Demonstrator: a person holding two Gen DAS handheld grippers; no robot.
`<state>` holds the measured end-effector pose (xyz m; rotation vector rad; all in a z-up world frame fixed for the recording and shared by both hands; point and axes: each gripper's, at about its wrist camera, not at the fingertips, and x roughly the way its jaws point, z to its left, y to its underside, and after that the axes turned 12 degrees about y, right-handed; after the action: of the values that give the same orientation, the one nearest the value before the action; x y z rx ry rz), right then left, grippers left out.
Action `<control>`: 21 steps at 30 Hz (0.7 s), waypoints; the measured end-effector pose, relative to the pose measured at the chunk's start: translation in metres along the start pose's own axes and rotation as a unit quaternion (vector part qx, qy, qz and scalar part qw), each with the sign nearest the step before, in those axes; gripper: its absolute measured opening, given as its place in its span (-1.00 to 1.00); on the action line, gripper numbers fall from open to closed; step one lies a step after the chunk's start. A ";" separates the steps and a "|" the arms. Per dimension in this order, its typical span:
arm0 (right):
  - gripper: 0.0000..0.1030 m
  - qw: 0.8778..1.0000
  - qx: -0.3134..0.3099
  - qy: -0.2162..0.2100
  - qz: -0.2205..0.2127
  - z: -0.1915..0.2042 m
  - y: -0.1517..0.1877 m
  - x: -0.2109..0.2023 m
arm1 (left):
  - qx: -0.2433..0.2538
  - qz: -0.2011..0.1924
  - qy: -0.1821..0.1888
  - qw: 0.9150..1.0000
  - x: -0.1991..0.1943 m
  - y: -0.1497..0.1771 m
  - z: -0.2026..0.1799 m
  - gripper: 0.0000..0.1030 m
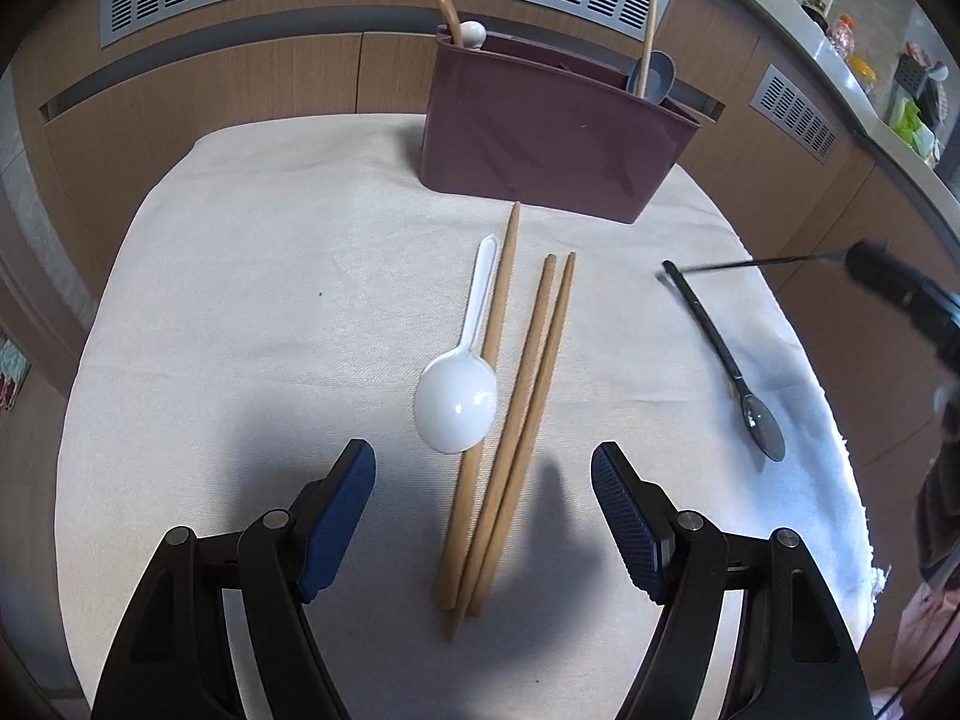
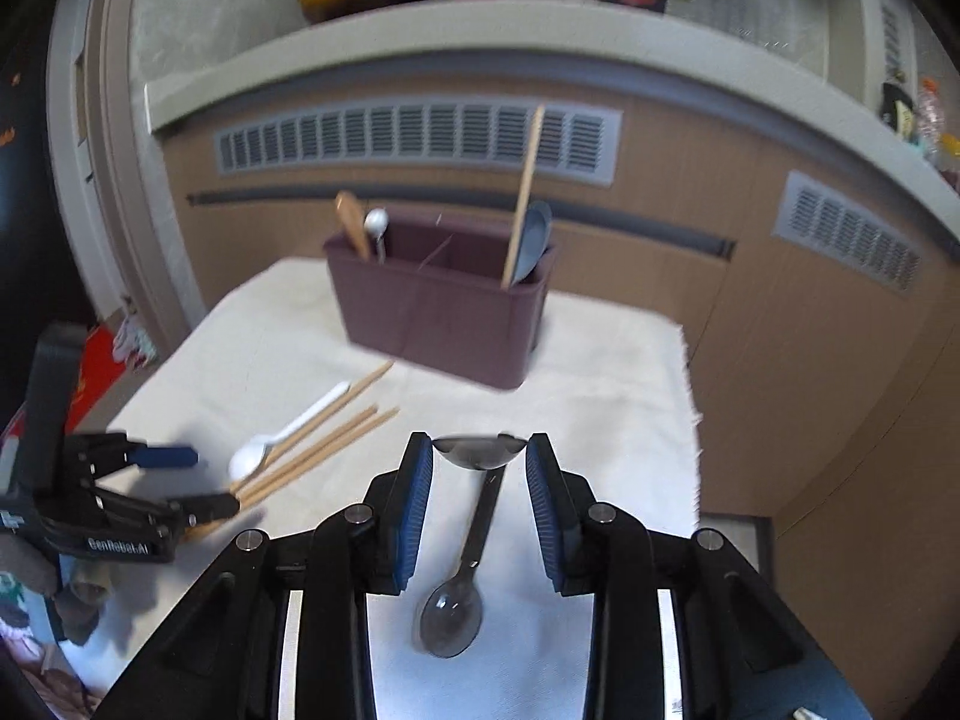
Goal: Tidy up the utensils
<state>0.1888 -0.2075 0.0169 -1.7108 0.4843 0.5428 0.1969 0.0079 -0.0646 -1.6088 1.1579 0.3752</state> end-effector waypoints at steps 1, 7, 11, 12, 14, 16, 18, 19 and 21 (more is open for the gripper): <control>-0.42 1.000 0.006 0.005 -0.012 -0.005 -0.005 -0.006 | 0.003 -0.002 0.001 1.000 -0.002 0.000 -0.003 0.45; -0.43 0.998 0.029 0.011 -0.049 -0.020 -0.027 -0.021 | 0.019 -0.024 0.010 0.999 -0.016 -0.003 -0.019 0.45; -0.44 0.998 0.043 0.010 -0.045 -0.026 -0.028 -0.016 | 0.042 -0.033 0.017 0.998 -0.016 -0.007 -0.030 0.38; -0.44 0.998 0.048 0.006 -0.041 -0.028 -0.026 -0.014 | 0.047 -0.030 0.022 0.998 -0.015 -0.008 -0.031 0.33; -0.45 0.998 0.054 0.000 -0.036 -0.030 -0.021 -0.013 | 0.052 -0.021 0.031 0.998 -0.010 -0.012 -0.032 0.20; -0.46 0.998 0.058 -0.002 -0.033 -0.032 -0.017 -0.011 | 0.058 -0.015 0.031 0.998 -0.003 -0.017 -0.033 0.18; -0.46 0.998 0.060 -0.003 -0.030 -0.035 -0.014 -0.009 | 0.064 -0.009 0.026 0.998 0.006 -0.024 -0.033 0.16; -0.46 0.998 0.061 -0.002 -0.030 -0.035 -0.013 -0.009 | 0.066 -0.004 0.027 0.997 0.009 -0.027 -0.033 0.15; -0.54 0.998 0.059 -0.003 -0.029 -0.036 -0.013 -0.007 | 0.073 0.007 0.031 0.997 0.019 -0.032 -0.036 0.15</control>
<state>0.1940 -0.2402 0.0381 -1.6043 0.4516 0.4675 0.2214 -0.0335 -0.0463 -1.4947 1.2162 0.2440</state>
